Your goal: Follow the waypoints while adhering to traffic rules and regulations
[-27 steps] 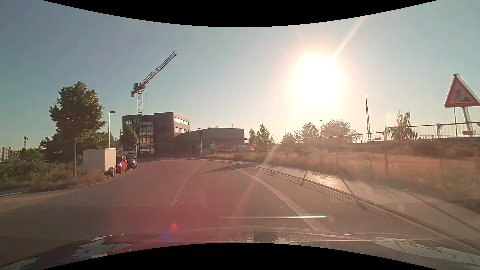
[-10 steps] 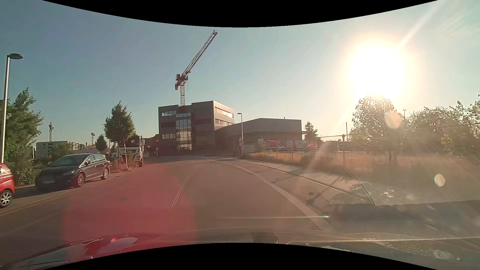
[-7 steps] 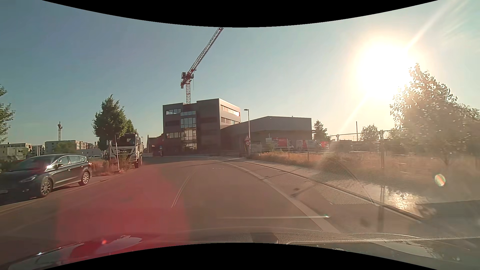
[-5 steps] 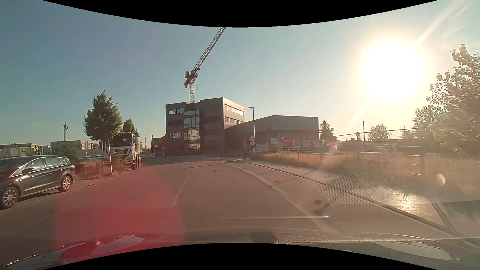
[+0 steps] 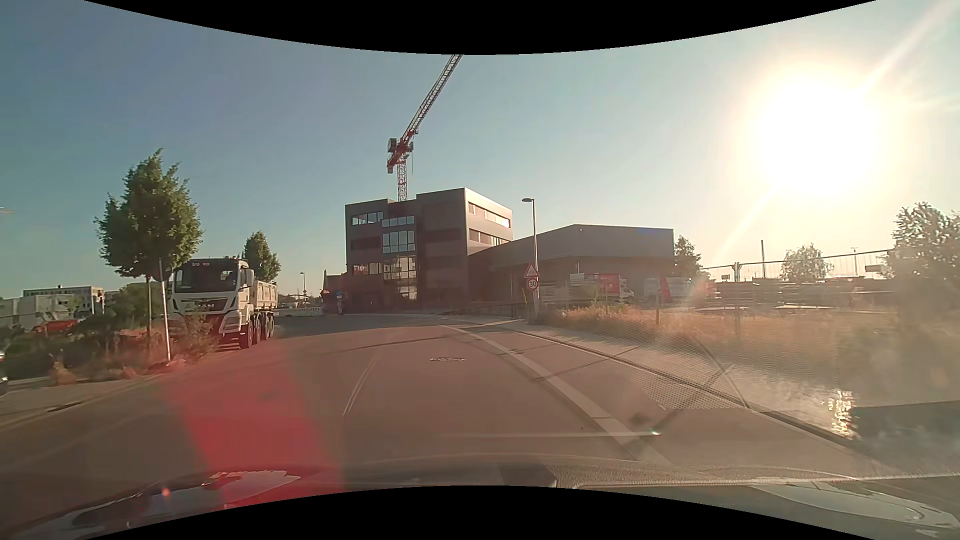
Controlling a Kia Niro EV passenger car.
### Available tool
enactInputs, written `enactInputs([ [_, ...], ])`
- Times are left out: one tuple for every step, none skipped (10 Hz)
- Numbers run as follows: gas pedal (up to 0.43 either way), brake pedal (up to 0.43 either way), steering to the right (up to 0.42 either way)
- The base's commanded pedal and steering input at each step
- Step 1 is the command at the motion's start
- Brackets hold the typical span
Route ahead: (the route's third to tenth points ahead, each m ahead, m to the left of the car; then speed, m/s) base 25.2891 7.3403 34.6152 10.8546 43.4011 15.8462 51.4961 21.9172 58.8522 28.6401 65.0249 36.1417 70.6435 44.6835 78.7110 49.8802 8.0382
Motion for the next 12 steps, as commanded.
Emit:
enactInputs([
  [0.000, 0.122, -0.054],
  [0.000, 0.116, -0.054],
  [0.000, 0.116, -0.055],
  [0.000, 0.110, -0.054],
  [0.000, 0.085, -0.055],
  [0.000, 0.067, -0.055],
  [0.000, 0.037, -0.054],
  [0.000, 0.000, -0.055],
  [0.000, 0.000, -0.055],
  [0.000, 0.000, -0.056],
  [0.000, 0.000, -0.057],
  [0.000, 0.000, -0.058],
])
